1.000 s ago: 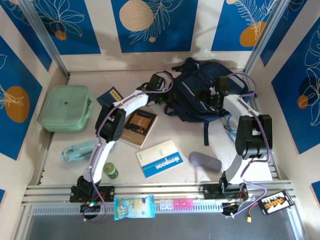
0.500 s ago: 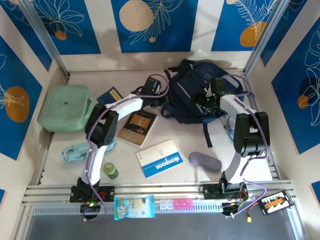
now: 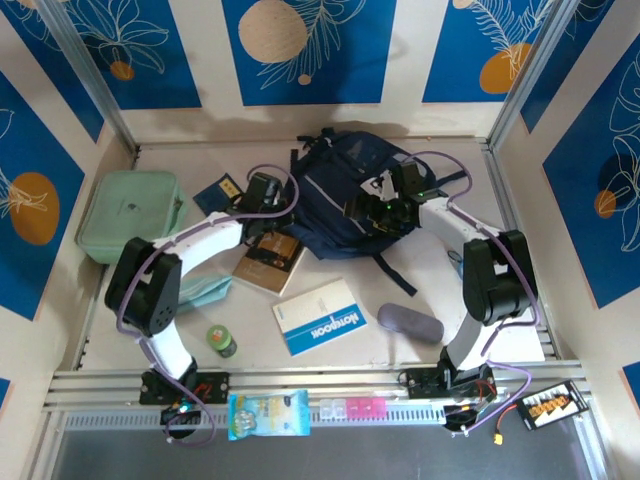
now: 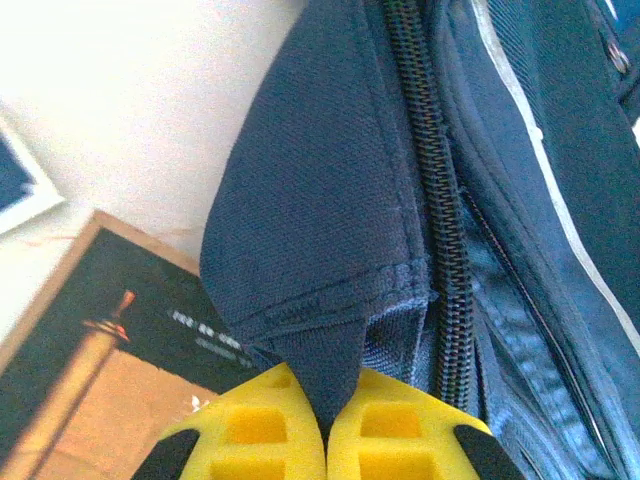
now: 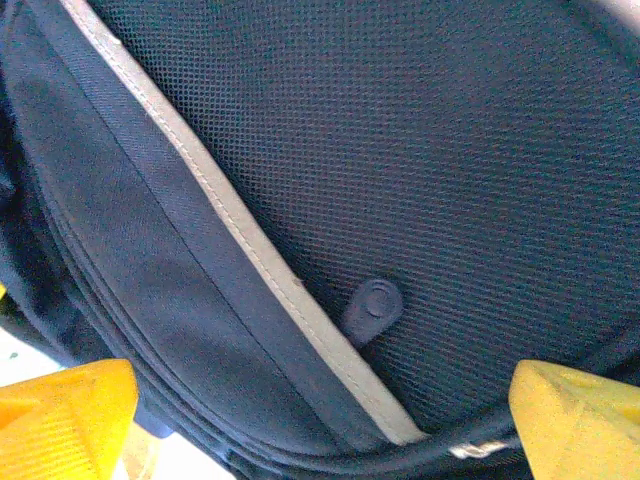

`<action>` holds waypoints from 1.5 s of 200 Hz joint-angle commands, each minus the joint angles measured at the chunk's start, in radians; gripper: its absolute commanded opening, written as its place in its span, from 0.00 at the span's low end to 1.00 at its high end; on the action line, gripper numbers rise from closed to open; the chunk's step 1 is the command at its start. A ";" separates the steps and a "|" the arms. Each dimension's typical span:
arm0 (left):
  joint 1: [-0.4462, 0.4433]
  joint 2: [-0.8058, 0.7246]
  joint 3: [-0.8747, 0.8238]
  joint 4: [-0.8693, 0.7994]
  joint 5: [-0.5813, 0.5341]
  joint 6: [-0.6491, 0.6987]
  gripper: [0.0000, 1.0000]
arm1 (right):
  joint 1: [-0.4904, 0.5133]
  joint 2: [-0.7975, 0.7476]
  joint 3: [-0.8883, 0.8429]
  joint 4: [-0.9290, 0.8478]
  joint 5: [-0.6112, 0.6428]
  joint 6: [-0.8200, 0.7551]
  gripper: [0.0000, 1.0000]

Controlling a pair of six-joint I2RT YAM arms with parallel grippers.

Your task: Pack the student bag

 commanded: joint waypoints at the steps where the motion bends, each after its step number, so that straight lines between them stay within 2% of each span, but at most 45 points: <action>1: 0.054 -0.041 -0.003 -0.025 -0.095 0.034 0.00 | -0.029 -0.125 0.010 0.014 -0.029 0.022 0.97; 25: 0.084 -0.018 0.018 -0.046 -0.084 0.061 0.00 | -0.073 -0.239 -0.012 0.002 0.006 0.043 0.99; 33: 0.086 -0.011 0.028 -0.055 -0.076 0.075 0.12 | -0.089 -0.273 -0.031 -0.007 0.019 0.053 0.99; 44: 0.088 -0.011 0.044 -0.078 -0.075 0.087 0.39 | -0.110 -0.322 -0.073 -0.013 0.037 0.066 0.99; 57: 0.088 -0.023 0.048 -0.098 -0.069 0.111 0.58 | -0.130 -0.377 -0.134 -0.019 0.070 0.086 0.99; 83: 0.086 -0.086 0.031 -0.137 -0.055 0.162 0.77 | -0.180 -0.440 -0.255 -0.018 0.047 0.139 0.99; 100: 0.084 -0.113 0.024 -0.160 0.014 0.181 0.87 | -0.213 -0.414 -0.300 -0.001 0.008 0.168 0.99; 123: 0.068 -0.120 -0.001 -0.162 0.136 0.127 0.90 | -0.245 -0.323 -0.296 0.041 -0.033 0.186 0.98; 141: 0.062 -0.108 -0.051 -0.078 0.247 0.038 0.90 | -0.259 -0.236 -0.257 0.078 -0.035 0.191 0.95; 160: 0.054 -0.076 -0.073 0.001 0.314 -0.033 0.90 | -0.261 -0.140 -0.199 0.107 -0.014 0.188 0.92; 180: 0.041 -0.048 -0.065 0.007 0.316 -0.068 0.90 | -0.258 -0.052 -0.149 0.109 0.003 0.192 0.89; 203: 0.036 -0.024 -0.083 0.040 0.336 -0.087 0.90 | -0.255 0.006 -0.148 0.171 -0.026 0.198 0.79; 231: 0.035 0.045 -0.037 0.038 0.339 -0.072 0.90 | -0.249 0.047 -0.155 0.235 -0.053 0.217 0.56; 251: 0.034 0.087 0.010 0.035 0.316 -0.062 0.90 | -0.246 0.059 -0.173 0.271 -0.061 0.229 0.44; 300: 0.047 0.214 0.161 -0.021 0.263 0.011 0.92 | -0.239 0.067 -0.235 0.350 -0.071 0.267 0.34</action>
